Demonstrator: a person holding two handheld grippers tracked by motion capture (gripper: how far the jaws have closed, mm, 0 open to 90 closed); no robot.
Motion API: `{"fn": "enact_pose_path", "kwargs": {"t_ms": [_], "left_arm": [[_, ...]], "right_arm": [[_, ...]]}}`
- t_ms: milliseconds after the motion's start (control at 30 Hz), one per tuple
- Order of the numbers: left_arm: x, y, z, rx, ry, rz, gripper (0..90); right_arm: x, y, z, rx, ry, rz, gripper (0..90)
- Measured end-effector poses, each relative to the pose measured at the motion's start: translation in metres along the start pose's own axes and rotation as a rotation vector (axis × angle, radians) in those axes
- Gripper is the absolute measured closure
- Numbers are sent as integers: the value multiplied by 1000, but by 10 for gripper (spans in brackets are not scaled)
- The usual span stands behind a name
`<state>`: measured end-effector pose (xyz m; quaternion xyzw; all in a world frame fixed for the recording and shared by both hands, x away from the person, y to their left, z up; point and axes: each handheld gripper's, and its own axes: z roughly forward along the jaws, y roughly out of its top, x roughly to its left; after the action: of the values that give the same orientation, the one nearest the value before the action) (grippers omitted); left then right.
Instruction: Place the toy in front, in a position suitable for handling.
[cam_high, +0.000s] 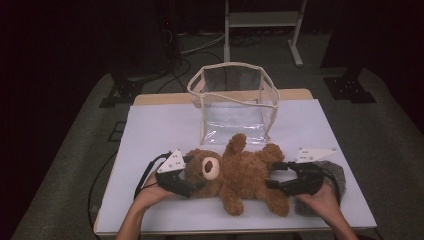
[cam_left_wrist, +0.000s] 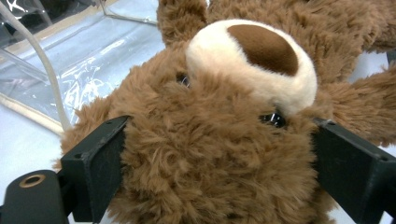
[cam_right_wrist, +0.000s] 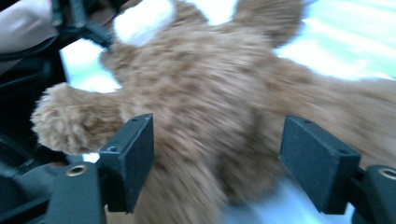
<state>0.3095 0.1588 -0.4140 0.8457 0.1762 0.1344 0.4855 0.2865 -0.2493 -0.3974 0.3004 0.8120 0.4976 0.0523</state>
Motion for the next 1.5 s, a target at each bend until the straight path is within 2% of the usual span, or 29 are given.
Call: {"fn": "enact_pose_path", "kwargs": {"t_ms": [33,67,100,133,167,200,267,300,333,367,400,500,533,567,600,767,800,833,867,933,1033,1067,1167,1233,1367,1500], "left_arm": [[0,0,0,0,0,0,98],[-1,-1,-1,-7,6,6,96],[-2,-1,-1,-7,8,12,95],[-2,-1,-1,-7,8,12,94],[-3,-1,-1,-3,8,19,94],[-3,1,-2,0,7,24,93],[-3,3,-4,-12,15,22,93],[-3,3,-4,-12,15,22,94],[-2,6,-7,-44,26,15,94],[-2,6,-7,-44,26,15,94],[-2,8,-9,-70,41,7,94],[-2,8,-8,-78,43,0,94],[-3,7,-5,-68,32,5,94],[-3,7,-5,-68,32,5,94],[-5,6,-1,-53,23,4,94],[-5,4,2,-48,20,-11,94],[-4,3,2,-52,21,-17,94],[-4,3,2,-52,21,-17,94],[-4,1,2,-58,17,-26,94],[-4,0,2,-60,18,-31,91],[-4,-1,3,-62,19,-30,88],[-4,-1,3,-63,19,-35,88],[-5,-2,3,-66,22,-34,88],[-5,-3,3,-75,30,-43,88],[-7,-4,3,-82,35,-46,88],[-9,-5,3,-78,46,-34,78]], "right_arm": [[0,0,0,0,0,0,233],[-6,-8,-18,-21,-72,20,211],[-10,-14,-27,-33,-120,23,212],[-10,-14,-27,-33,-120,23,212],[-19,-28,-44,-9,-283,9,211],[-24,-36,-52,-6,-334,28,212],[-36,-51,-64,-12,-356,96,221],[-39,-55,-68,-2,-384,112,221],[-43,-59,-73,8,-422,109,221],[-43,-59,-73,8,-422,109,221],[-46,-62,-77,19,-443,102,222],[-50,-65,-75,20,-422,115,222],[-53,-67,-69,30,-388,125,222],[-53,-67,-69,30,-388,125,222],[-54,-68,-63,46,-353,123,222],[-55,-66,-51,92,-348,102,222],[-58,-67,-44,140,-370,93,223],[-58,-67,-44,140,-370,93,223],[-62,-69,-37,176,-363,93,227],[-66,-69,-33,188,-360,102,226],[-67,-70,-31,185,-360,104,231],[-68,-73,-32,169,-354,88,234],[-69,-75,-34,156,-351,92,273],[-69,-76,-35,150,-364,100,318],[-69,-75,-34,152,-378,107,351],[-70,-75,-36,157,-392,110,452]]}}
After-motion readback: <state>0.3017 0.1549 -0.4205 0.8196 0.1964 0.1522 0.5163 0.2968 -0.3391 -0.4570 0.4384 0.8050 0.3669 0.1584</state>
